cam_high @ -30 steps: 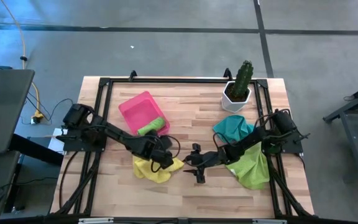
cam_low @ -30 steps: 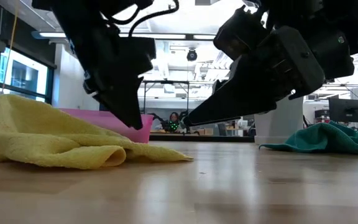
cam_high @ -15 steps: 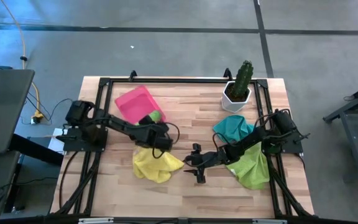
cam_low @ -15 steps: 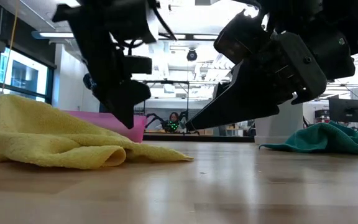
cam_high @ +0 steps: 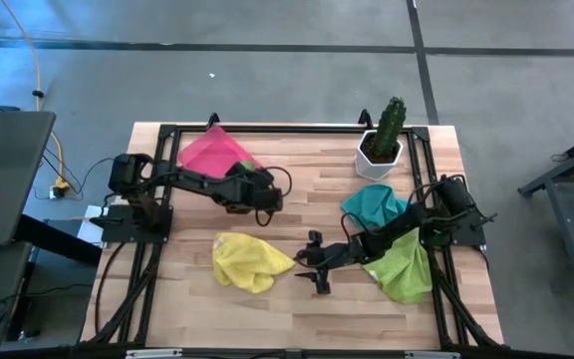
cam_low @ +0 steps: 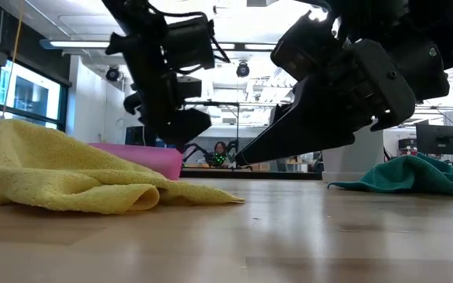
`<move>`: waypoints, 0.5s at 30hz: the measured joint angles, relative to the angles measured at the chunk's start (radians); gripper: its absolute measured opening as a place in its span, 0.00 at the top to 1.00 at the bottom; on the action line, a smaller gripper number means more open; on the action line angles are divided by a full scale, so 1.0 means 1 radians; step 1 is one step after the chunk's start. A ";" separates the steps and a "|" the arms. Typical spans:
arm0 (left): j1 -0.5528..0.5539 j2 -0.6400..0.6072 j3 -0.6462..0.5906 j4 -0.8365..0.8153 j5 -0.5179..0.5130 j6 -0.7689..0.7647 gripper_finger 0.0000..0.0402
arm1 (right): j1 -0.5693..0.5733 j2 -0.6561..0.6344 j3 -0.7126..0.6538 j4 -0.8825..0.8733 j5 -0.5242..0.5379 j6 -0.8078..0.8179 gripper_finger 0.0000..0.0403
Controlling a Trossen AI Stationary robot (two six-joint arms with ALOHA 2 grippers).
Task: Roll microfiber towels into tight, uniform cylinder then place into a basket
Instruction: Roll the yellow microfiber cloth
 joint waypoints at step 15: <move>-0.317 0.000 0.286 -0.269 0.154 -0.074 0.52 | 0.005 0.014 0.000 0.010 0.021 -0.268 0.47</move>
